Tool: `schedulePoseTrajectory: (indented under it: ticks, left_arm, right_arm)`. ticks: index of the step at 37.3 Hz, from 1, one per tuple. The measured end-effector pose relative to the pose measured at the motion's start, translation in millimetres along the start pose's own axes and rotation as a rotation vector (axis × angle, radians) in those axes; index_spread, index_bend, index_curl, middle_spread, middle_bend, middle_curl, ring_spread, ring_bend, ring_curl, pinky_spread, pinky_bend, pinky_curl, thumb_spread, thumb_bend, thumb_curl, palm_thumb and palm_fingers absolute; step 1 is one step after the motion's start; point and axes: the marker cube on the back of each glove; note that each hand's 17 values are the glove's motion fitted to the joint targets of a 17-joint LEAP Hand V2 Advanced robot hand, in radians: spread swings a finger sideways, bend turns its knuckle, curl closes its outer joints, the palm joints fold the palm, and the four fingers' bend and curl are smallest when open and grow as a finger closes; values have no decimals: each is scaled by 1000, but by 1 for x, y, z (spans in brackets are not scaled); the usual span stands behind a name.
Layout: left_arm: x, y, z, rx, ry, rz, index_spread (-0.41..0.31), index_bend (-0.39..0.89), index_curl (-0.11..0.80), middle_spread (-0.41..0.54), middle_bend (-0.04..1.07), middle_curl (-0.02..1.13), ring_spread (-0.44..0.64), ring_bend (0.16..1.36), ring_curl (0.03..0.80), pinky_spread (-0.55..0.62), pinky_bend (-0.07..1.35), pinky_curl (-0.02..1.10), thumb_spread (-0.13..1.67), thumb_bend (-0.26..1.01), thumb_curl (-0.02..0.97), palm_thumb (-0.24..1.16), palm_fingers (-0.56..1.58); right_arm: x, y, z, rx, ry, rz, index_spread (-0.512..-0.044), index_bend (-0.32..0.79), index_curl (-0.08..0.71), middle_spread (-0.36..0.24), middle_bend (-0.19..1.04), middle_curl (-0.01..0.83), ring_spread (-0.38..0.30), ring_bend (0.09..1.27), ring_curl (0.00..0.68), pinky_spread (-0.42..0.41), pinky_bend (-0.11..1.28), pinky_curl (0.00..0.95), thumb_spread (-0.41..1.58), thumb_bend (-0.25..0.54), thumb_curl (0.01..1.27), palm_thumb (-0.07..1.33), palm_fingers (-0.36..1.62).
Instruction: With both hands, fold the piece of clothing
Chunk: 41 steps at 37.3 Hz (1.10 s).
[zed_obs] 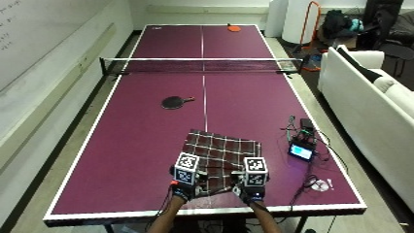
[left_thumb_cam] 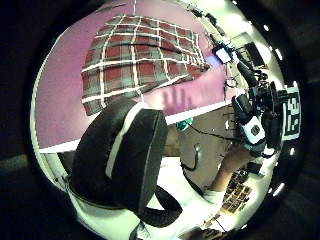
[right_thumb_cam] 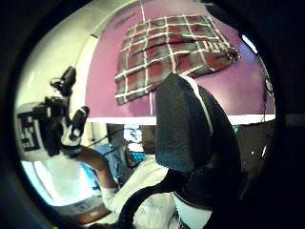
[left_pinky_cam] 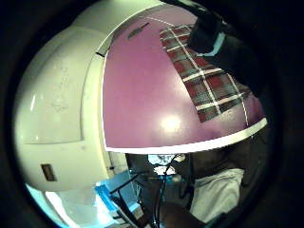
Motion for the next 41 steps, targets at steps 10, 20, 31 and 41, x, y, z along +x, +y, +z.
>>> schedulePoseTrajectory:
  ticks: [10, 20, 31, 41]
  left_arm:
    - [2, 2, 0, -9, -9, 6, -51, 116, 82, 108, 159, 122, 182, 636, 231, 248, 566, 242, 878, 26, 61, 89, 330]
    - [3, 5, -5, 13, -1, 6, -57, 127, 134, 128, 168, 169, 210, 682, 264, 286, 597, 290, 1069, -8, 110, 89, 283]
    - [1, 7, 0, 1, 30, 8, -59, 127, 176, 134, 173, 209, 217, 705, 281, 297, 607, 319, 1138, -16, 148, 81, 263]
    - [7, -10, 35, -34, 23, 12, -60, 124, 200, 125, 181, 245, 209, 713, 291, 299, 598, 333, 1158, -17, 174, 73, 265]
  right_arm:
    - [-1, 0, 2, -3, -1, 18, -300, 183, 177, -23, 232, 151, 107, 253, 115, 227, 287, 158, 1007, 257, 102, 360, 278]
    - [2, -2, 2, 13, -3, 16, -341, 167, 230, -23, 220, 215, 127, 255, 152, 255, 282, 210, 1257, 239, 143, 365, 253]
    - [3, 7, -2, -3, -14, -8, -352, 150, 259, -23, 201, 262, 141, 255, 183, 261, 301, 255, 1344, 201, 178, 366, 239]
    - [32, -10, 32, -55, -15, 63, -355, 145, 270, -22, 196, 292, 145, 258, 206, 262, 323, 287, 1361, 162, 197, 372, 225]
